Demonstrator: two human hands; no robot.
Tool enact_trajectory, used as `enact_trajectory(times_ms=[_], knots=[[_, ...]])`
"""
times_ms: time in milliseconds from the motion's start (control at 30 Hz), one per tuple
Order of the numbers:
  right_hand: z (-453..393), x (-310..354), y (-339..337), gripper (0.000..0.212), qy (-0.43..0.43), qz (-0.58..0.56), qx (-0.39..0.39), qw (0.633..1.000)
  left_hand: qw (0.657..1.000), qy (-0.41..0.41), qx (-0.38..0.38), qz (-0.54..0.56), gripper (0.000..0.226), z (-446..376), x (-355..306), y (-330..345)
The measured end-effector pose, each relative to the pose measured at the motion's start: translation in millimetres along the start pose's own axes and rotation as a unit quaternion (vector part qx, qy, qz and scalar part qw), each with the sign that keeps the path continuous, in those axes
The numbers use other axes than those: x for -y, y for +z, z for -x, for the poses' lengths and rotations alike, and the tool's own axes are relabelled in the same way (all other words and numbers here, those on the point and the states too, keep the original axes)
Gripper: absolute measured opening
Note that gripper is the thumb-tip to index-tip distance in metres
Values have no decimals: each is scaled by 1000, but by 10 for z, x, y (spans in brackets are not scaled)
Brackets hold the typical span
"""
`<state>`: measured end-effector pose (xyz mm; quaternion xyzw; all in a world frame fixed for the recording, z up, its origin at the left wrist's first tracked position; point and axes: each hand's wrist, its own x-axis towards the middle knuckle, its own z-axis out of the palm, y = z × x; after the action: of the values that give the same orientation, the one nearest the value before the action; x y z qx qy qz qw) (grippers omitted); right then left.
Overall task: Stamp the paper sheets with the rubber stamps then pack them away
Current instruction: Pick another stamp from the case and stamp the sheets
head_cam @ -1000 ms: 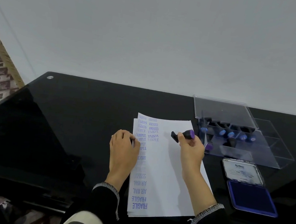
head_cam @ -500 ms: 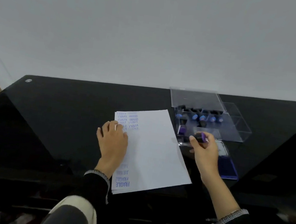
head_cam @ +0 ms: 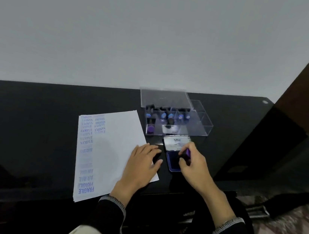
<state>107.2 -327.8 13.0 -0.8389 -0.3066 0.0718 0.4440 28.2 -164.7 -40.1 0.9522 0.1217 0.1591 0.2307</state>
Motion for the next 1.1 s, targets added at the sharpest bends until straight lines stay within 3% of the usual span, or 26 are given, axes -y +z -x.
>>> enact_trajectory(times_ms=[233,300,433,667,833,1100], knots=[[-119,21,62,20,-41,103,55,992,1000,0,-1,24,39,-18,26,14],[-167,18,61,20,-17,132,69,989,994,-16,-23,101,31,-39,12,-5],[-263,63,81,27,26,150,113,982,946,-114,-134,272,24,-84,7,-196],[-346,122,101,30,68,146,142,977,934,-212,-200,207,30,-48,489,-573],[-307,46,120,33,70,120,107,985,927,-292,-209,110,34,152,939,-775],[-293,35,151,37,48,126,101,986,928,-319,-192,27,39,265,1133,-835]])
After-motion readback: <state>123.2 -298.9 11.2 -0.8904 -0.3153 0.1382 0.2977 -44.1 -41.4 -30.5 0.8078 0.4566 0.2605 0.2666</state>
